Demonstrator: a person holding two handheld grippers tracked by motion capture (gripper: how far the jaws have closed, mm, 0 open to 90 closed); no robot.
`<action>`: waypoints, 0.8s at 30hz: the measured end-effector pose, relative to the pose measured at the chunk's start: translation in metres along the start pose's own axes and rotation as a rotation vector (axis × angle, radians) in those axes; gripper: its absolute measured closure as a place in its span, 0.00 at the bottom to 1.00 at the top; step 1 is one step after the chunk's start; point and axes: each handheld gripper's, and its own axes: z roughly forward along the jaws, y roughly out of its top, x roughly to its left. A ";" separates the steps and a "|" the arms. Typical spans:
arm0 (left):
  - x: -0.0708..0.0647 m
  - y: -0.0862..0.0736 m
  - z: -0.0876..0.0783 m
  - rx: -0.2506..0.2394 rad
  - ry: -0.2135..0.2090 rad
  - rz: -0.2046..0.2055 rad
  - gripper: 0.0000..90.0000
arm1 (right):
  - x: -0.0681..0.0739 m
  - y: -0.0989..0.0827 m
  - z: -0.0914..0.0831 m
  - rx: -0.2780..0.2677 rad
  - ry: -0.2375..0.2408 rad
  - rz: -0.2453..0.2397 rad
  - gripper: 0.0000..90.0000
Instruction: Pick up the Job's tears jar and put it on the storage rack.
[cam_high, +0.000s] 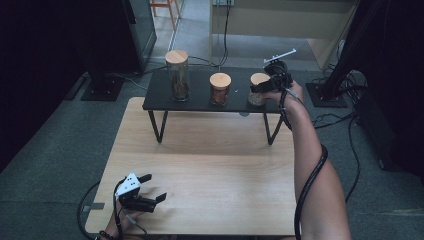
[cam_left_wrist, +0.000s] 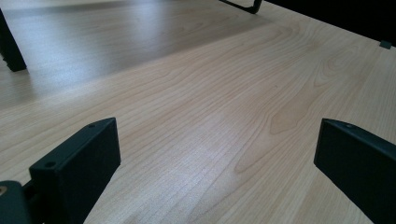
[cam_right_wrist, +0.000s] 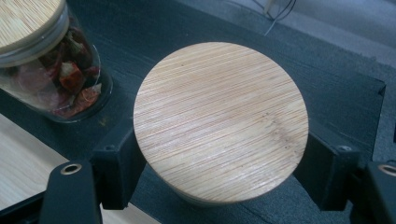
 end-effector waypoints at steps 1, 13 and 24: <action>0.000 0.000 0.000 0.000 0.000 -0.001 0.01 | -0.001 0.003 0.000 0.011 0.004 0.000 0.28; 0.001 0.000 0.000 -0.001 0.000 -0.010 0.01 | -0.003 0.009 0.006 0.014 -0.003 0.002 0.28; 0.002 -0.002 -0.001 -0.012 -0.001 -0.019 0.01 | -0.002 -0.006 0.009 -0.018 0.029 -0.043 0.05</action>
